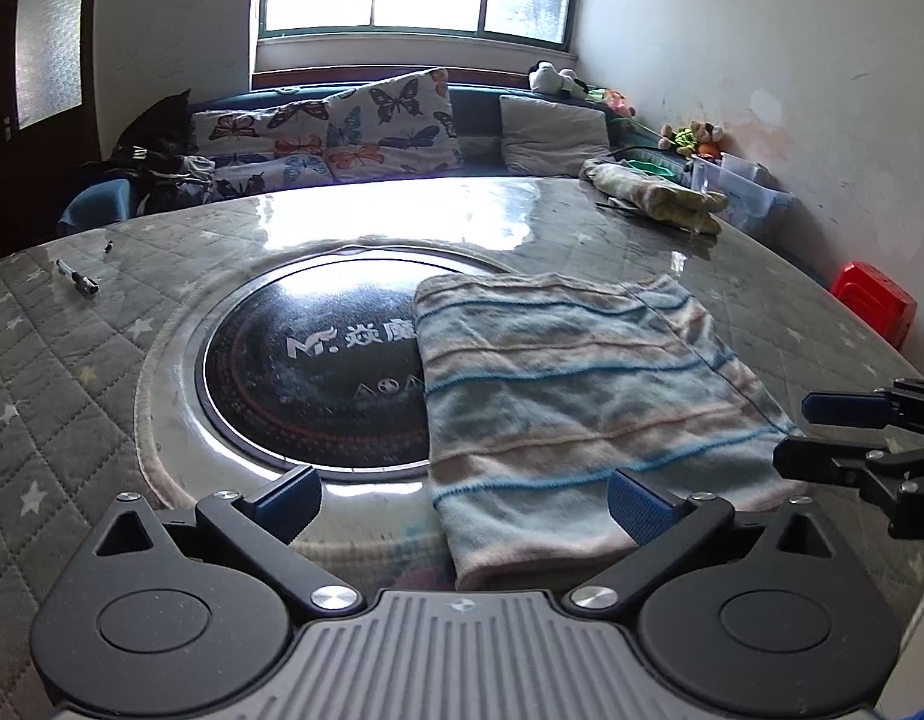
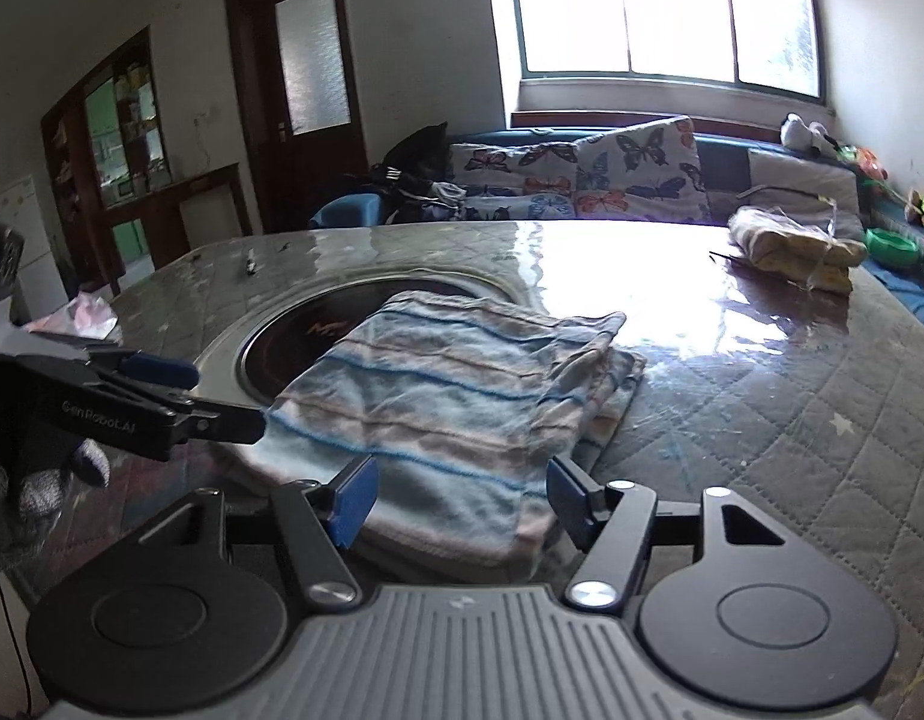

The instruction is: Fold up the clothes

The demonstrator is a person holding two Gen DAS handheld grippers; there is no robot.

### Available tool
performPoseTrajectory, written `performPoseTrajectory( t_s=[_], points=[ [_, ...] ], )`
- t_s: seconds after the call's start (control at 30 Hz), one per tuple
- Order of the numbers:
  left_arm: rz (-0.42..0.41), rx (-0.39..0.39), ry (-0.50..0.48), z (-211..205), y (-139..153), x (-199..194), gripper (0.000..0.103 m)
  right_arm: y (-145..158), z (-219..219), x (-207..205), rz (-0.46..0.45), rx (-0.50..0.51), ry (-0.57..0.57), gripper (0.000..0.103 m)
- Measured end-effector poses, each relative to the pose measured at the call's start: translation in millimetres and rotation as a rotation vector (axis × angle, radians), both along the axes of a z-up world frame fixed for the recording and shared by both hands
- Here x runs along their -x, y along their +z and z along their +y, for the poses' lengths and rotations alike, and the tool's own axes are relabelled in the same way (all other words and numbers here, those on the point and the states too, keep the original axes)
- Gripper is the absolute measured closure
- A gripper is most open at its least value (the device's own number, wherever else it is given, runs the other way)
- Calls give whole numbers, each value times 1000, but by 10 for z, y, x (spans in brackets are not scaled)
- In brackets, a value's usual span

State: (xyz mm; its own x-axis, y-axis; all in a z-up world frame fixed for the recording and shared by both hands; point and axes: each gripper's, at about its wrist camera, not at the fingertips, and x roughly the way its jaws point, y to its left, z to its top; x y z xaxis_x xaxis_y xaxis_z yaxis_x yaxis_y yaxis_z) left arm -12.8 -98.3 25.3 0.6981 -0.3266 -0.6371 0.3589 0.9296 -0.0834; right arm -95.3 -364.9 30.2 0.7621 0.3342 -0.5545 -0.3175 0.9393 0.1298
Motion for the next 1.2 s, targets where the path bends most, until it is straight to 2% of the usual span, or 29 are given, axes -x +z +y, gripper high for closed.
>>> performPoseTrajectory(
  t_s=[0.23, 0.57, 0.77, 0.9, 1.03, 1.1, 1.2],
  points=[
    [4, -12, -3, -91, -8, -178, 0, -79, -179, -434, 66, -68, -84, 41],
    [56, -19, -29, -214, -126, -353, 5, -257, -238, -927, 116, -56, -137, 44],
    [93, -8, -49, -222, -187, -392, 19, -349, -230, -1095, 138, -78, -159, 47],
    [121, 20, -69, -230, -211, -413, 33, -357, -178, -1103, 141, -103, -136, 69],
    [127, 38, -81, -241, -201, -412, 46, -350, -197, -1077, 137, -143, -150, 80],
    [126, 47, -81, -229, -191, -416, 63, -331, -216, -1054, 129, -168, -160, 84],
    [119, 56, -80, -223, -153, -411, 81, -279, -207, -1001, 108, -176, -162, 87]
  ],
)
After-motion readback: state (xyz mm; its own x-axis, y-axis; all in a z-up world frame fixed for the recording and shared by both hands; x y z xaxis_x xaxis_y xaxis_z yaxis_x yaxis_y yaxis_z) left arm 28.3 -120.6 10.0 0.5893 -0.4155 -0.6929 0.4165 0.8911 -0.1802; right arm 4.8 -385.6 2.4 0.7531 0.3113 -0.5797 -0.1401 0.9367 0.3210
